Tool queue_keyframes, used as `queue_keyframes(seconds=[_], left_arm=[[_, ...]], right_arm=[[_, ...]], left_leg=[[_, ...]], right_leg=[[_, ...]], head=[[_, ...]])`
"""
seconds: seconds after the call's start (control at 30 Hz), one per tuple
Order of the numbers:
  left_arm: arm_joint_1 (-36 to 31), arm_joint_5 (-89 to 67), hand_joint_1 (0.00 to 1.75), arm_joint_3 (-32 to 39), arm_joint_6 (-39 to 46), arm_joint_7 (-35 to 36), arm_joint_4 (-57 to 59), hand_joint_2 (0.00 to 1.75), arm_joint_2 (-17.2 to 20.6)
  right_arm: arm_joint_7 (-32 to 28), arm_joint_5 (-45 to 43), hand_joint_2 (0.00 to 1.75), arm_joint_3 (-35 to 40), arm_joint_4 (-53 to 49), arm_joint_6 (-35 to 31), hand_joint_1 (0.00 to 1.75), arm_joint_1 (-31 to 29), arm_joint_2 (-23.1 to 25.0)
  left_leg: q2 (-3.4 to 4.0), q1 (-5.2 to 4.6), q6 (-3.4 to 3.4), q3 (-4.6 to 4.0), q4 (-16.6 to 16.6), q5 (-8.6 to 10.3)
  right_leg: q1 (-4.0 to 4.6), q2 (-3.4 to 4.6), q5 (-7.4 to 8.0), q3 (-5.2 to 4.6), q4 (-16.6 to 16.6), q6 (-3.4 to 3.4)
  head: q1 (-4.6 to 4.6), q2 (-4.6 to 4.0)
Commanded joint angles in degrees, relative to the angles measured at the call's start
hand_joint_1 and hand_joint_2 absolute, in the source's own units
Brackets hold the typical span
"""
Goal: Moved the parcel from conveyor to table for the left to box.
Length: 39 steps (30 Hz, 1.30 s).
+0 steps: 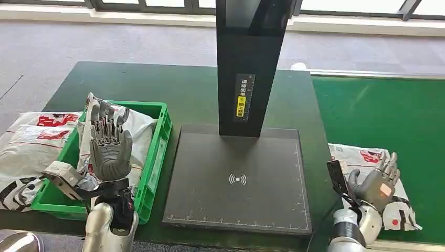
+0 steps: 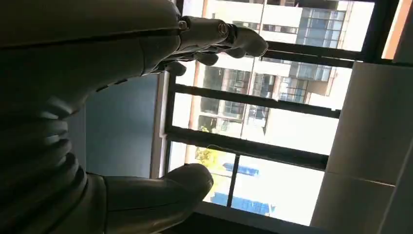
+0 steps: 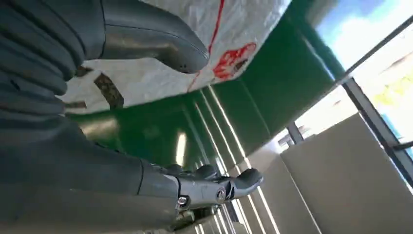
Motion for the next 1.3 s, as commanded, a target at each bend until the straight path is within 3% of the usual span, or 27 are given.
queue_keyframes(seconds=[0.03,0.2,0.4,0.43,0.93,1.13,1.23,1.27,1.3], left_arm=[[2.6,-0.5,0.0,0.6,-1.5,0.0,2.7,1.75,-3.5],[2.1,-0.5,0.0,0.7,-1.1,0.0,3.2,1.75,-3.5],[2.6,-0.4,0.0,0.8,-1.0,0.0,2.9,1.75,-3.5],[2.5,-0.4,0.0,0.9,-1.1,0.0,3.1,1.75,-3.5],[2.4,-0.4,0.0,0.9,-1.0,0.0,3.2,1.75,-3.5],[1.9,-0.4,0.0,0.9,-0.2,0.0,3.7,1.75,-3.5],[1.8,-0.4,0.0,1.0,-0.2,0.0,3.7,1.75,-3.5],[1.8,-0.4,0.0,1.0,-0.2,0.0,3.7,1.75,-3.5],[1.5,-0.4,0.0,1.2,-0.5,0.0,3.9,1.75,-3.5]], right_arm=[[6.8,-2.8,1.75,-1.1,23.4,1.6,0.0,-3.5,-8.9],[14.0,-1.9,1.75,0.5,23.9,1.0,0.0,-2.2,-10.1],[16.8,-1.4,1.75,1.5,23.9,0.6,0.0,-1.9,-10.4],[24.4,3.1,1.75,3.4,20.6,0.2,0.0,-0.7,-9.8],[24.4,3.0,1.75,3.4,20.7,0.2,0.0,-0.6,-10.0],[30.6,9.0,1.75,2.8,9.1,0.2,0.0,1.7,-7.2],[33.5,10.6,1.75,2.9,11.1,0.2,0.0,1.3,-8.0],[34.2,11.0,1.75,3.0,14.0,0.2,0.0,0.8,-9.6],[38.6,13.7,1.75,4.4,21.7,1.1,0.0,-0.1,-11.2]], left_leg=[[0.16,-0.02,0.0,0.26,-0.2,-0.04],[0.07,-0.02,0.0,0.23,-0.2,-0.06],[0.09,-0.03,-0.01,0.24,-0.2,-0.06],[0.03,-0.03,0.0,0.16,-0.1,-0.05],[-0.01,-0.03,0.0,0.17,-0.1,-0.04],[-0.09,-0.04,0.0,0.18,-0.2,-0.03],[-0.16,-0.04,0.0,0.13,-0.1,-0.06],[-0.08,-0.04,0.0,0.17,-0.1,-0.07],[-0.11,-0.03,0.0,0.09,-0.1,-0.06]], right_leg=[[0.0,0.09,0.01,0.25,-0.2,-0.04],[0.0,0.02,-0.02,0.25,-0.2,-0.05],[-0.01,0.04,-0.01,0.24,-0.2,-0.06],[-0.01,0.01,-0.02,0.17,-0.1,-0.04],[-0.02,-0.04,-0.03,0.2,-0.1,-0.04],[-0.03,-0.13,-0.05,0.23,-0.2,-0.05],[-0.03,-0.14,-0.05,0.2,-0.1,-0.03],[-0.02,-0.08,-0.03,0.23,-0.2,-0.04],[-0.02,-0.08,-0.03,0.16,-0.1,-0.02]], head=[[0.0,-0.02],[0.0,0.0],[0.0,0.0],[0.0,0.0],[0.0,0.0],[0.0,0.0],[0.0,-0.02],[0.0,-0.02],[0.0,0.0]])
